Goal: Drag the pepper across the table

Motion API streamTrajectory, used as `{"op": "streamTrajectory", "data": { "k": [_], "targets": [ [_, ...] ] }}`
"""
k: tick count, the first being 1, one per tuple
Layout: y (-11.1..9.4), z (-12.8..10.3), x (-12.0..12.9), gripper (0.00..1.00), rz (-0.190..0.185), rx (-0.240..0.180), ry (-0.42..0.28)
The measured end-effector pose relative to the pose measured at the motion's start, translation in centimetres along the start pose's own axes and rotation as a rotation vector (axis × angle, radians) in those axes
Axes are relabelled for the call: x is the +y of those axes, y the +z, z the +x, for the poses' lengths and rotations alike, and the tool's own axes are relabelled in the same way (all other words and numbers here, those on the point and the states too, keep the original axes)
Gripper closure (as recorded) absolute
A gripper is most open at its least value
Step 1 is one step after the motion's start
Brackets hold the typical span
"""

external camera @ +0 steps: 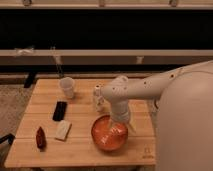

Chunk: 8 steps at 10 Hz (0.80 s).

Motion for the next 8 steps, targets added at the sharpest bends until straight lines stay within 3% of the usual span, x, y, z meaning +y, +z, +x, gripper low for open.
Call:
{"op": "streamTrajectory", "data": {
  "k": [4, 6, 8],
  "targets": [
    [-0.4, 0.5, 0.3, 0.2, -0.004, -0.013, -0.032],
    [-1.5, 2.9, 2.9, 0.2, -0.015, -0.035, -0.127],
    [-2.2, 7.5, 6.5, 0.2, -0.027, -0.048, -0.24]
  ]
}}
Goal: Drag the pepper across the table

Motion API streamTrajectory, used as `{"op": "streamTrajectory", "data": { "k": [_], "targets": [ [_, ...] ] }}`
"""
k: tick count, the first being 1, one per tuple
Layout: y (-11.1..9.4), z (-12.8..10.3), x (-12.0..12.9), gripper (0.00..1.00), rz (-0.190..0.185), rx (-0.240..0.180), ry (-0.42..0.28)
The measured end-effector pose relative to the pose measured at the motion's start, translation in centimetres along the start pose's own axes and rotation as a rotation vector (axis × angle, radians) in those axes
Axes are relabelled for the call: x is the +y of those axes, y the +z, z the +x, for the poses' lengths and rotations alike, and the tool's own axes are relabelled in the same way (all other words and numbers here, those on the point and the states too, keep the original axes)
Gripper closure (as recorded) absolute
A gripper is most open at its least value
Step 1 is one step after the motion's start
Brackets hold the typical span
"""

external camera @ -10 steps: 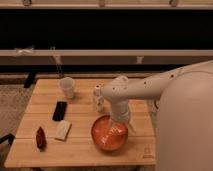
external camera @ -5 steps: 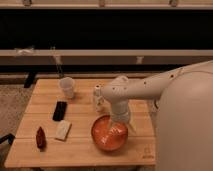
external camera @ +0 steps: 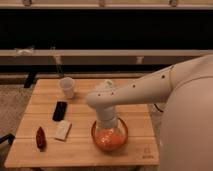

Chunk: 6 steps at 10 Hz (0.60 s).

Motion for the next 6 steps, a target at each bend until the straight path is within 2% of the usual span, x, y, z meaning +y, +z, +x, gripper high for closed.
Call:
{"op": "streamTrajectory", "data": {
  "k": [2, 3, 6],
  "targets": [
    [-0.1, 3.0, 4.3, 0.2, -0.014, -0.005, -0.097],
    [-0.1, 5.0, 7.2, 0.2, -0.023, -0.006, -0.166],
    [-0.1, 8.8, 14.4, 0.2, -0.058, -0.014, -0.311]
  ]
}}
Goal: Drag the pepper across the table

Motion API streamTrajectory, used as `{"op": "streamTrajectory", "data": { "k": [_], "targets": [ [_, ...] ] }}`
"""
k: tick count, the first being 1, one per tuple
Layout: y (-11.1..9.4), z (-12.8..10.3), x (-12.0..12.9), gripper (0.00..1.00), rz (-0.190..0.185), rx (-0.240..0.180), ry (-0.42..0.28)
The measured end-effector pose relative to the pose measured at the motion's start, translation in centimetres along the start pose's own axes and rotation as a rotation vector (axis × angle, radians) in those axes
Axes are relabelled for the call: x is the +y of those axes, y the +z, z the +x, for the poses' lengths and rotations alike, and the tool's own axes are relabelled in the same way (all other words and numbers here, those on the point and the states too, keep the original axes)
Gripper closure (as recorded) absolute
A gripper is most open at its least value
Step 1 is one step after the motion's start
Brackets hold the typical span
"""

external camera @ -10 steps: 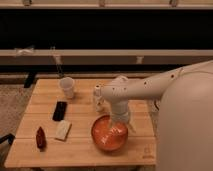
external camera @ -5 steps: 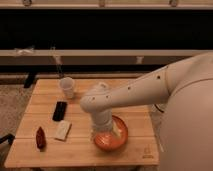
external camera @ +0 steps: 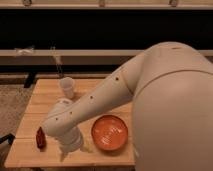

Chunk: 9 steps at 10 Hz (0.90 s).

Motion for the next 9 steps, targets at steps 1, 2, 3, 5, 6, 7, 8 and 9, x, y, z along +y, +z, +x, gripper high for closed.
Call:
{"op": "streamTrajectory", "data": {
  "k": [1, 2, 3, 5, 6, 7, 8, 9],
  "targets": [
    [0.3, 0.4, 2.1, 0.2, -0.009, 0.001, -0.043],
    [0.6, 0.5, 3.3, 0.2, -0.018, -0.001, -0.067],
    [0.8, 0.5, 5.0, 0.2, -0.029, -0.008, -0.104],
    [1.1, -0.5, 6.6, 0.2, -0.04, -0.021, -0.144],
    [1.1, -0.7, 6.8, 0.2, -0.042, -0.023, -0.15],
    [1.1, -0.7, 6.7, 0.2, -0.043, -0.023, -0.147],
    [1.1, -0.8, 6.6, 0.2, -0.043, -0.024, -0.145],
    [1.1, -0.7, 6.7, 0.2, -0.042, -0.024, -0.147]
  ]
}}
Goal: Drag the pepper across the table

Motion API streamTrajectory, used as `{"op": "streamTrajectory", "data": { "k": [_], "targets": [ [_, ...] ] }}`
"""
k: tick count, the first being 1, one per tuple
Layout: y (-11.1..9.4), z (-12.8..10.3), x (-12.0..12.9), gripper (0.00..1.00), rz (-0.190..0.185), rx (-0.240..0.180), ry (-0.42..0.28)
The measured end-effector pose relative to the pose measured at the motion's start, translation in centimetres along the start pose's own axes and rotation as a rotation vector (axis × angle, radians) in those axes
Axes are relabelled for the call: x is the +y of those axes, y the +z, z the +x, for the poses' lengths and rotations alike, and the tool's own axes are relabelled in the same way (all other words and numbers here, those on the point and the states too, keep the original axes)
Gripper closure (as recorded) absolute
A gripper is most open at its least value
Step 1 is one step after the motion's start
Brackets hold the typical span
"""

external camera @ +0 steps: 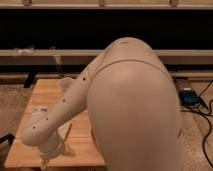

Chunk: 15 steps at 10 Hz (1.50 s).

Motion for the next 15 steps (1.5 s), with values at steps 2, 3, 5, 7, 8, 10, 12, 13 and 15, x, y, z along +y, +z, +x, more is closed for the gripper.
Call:
{"op": "streamTrajectory", "data": {
  "k": [2, 3, 5, 7, 8, 10, 12, 13, 15],
  "targets": [
    [0.0, 0.0, 0.0, 0.2, 0.0, 0.001, 0.001],
    [0.1, 0.0, -0.1, 0.2, 0.003, 0.0, 0.0],
    [0.1, -0.4, 0.3, 0.2, -0.002, -0.029, 0.009],
    [0.7, -1.6, 2.0, 0.2, -0.019, -0.057, 0.002],
    [1.0, -2.2, 2.4, 0.2, -0.027, -0.067, 0.001],
    [1.8, -3.9, 3.4, 0.2, -0.041, -0.081, 0.001],
    [2.9, -6.0, 3.9, 0.2, -0.051, -0.091, -0.01],
    [3.2, -6.7, 3.9, 0.2, -0.059, -0.094, -0.015],
    [4.1, -8.7, 4.5, 0.2, -0.067, -0.102, -0.025]
  ]
}}
